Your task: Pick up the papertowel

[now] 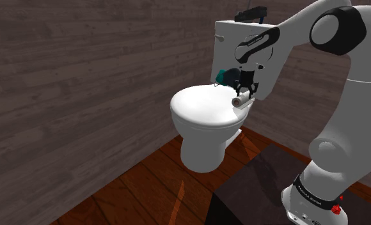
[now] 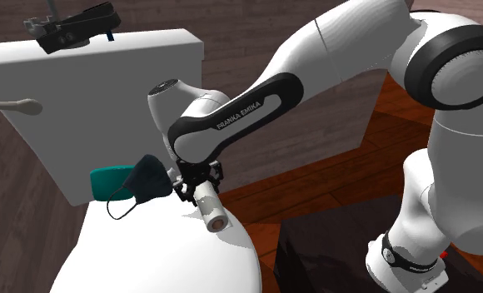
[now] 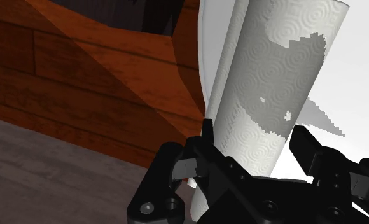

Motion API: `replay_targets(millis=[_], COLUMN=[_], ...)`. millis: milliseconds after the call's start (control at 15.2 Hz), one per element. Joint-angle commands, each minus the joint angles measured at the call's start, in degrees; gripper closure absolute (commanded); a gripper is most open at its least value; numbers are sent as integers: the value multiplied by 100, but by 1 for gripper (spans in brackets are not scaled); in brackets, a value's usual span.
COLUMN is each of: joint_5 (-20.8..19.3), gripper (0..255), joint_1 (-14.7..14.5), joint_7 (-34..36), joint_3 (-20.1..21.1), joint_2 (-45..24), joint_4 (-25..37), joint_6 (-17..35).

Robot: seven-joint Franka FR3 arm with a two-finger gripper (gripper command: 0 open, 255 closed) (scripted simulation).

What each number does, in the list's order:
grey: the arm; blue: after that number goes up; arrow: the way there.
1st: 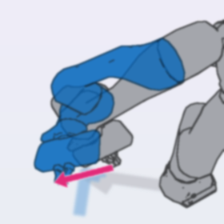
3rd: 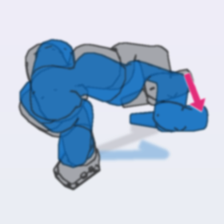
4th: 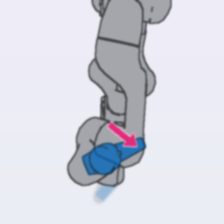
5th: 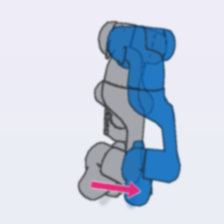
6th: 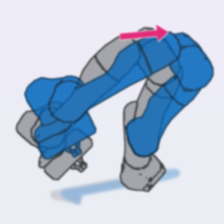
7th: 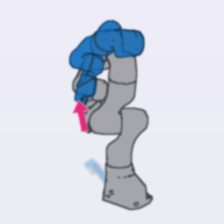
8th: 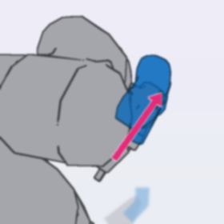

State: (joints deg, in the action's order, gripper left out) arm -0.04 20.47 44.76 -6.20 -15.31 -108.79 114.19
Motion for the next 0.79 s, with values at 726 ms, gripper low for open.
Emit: replay_targets(millis=[726], joint_5=[-20], gripper=[255], joint_1=[-12], joint_7=[4], joint_3=[-1], joint_2=[237], joint_4=[297], joint_6=[-532])
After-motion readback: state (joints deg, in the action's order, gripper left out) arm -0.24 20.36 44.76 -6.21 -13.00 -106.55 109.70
